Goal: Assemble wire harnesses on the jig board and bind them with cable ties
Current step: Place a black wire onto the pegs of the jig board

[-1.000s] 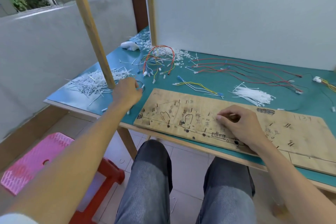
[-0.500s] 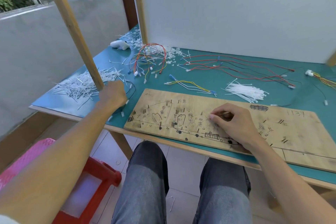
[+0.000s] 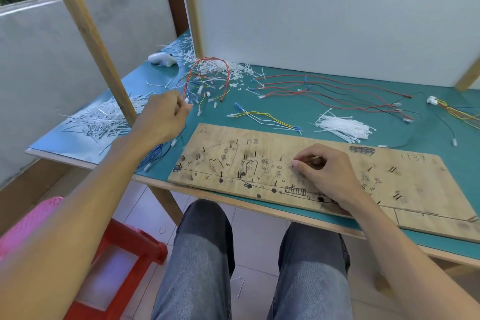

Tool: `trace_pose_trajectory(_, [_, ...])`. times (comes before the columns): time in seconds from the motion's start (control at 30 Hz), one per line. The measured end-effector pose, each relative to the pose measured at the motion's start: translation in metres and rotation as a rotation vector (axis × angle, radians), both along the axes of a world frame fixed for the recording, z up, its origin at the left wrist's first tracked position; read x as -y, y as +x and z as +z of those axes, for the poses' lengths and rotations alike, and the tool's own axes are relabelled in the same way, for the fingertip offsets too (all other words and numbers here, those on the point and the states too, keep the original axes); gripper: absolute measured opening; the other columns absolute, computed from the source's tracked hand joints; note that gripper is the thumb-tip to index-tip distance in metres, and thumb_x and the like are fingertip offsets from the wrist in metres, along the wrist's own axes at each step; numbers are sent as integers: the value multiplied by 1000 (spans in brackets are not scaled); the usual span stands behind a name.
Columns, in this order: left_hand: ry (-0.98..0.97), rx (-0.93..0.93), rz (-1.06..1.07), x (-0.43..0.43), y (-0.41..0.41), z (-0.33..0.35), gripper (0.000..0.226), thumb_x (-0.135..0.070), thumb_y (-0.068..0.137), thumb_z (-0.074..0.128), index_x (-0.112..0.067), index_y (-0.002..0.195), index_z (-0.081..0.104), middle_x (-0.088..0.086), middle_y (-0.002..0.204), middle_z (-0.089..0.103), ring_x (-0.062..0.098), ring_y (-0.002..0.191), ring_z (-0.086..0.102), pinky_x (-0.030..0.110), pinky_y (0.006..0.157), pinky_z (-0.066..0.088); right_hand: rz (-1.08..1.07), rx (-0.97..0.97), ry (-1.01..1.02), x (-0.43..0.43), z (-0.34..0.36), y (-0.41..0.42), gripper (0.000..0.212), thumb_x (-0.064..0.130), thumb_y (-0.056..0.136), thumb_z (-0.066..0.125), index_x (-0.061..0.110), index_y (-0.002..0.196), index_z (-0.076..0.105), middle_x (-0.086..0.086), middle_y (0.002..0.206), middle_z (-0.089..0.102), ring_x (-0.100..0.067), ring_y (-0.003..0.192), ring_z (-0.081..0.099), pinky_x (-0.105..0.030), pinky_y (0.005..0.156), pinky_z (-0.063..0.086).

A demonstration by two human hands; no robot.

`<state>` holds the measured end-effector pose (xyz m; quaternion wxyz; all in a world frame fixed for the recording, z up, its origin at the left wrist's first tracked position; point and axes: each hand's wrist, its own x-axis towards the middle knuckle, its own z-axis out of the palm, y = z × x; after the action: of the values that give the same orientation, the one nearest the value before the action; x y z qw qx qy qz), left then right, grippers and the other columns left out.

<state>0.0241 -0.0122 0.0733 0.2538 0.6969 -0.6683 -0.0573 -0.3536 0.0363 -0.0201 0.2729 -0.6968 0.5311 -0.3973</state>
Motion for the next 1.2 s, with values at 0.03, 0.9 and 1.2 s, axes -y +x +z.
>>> trace_pose_trajectory(0.03, [-2,-88,-40,-10,-11,7,23,-35,103,61,-23,83,60,-3,71,68,20,65,66,29,53,43,0,-1,0,0,1,0,9,26,87,86,33,88,80,16,91,75,-6,89,69,-12,79,51])
trace_pose_trajectory(0.9, [122,-399,-202,-98,-111,-71,18,-32,95,76,-25,80,68,-11,63,72,5,55,69,36,64,63,133,78,145,4,25,97,4,24,94,79,20,95,81,10,83,76,2,71,63,-11,66,45])
trace_pose_trajectory(1.2, [36,-334,-93,-96,-109,-83,24,-36,91,79,-34,89,55,-19,62,71,-2,63,67,29,74,55,45,-29,57,26,18,113,22,30,82,90,31,100,76,15,77,74,-2,65,54,-19,68,46])
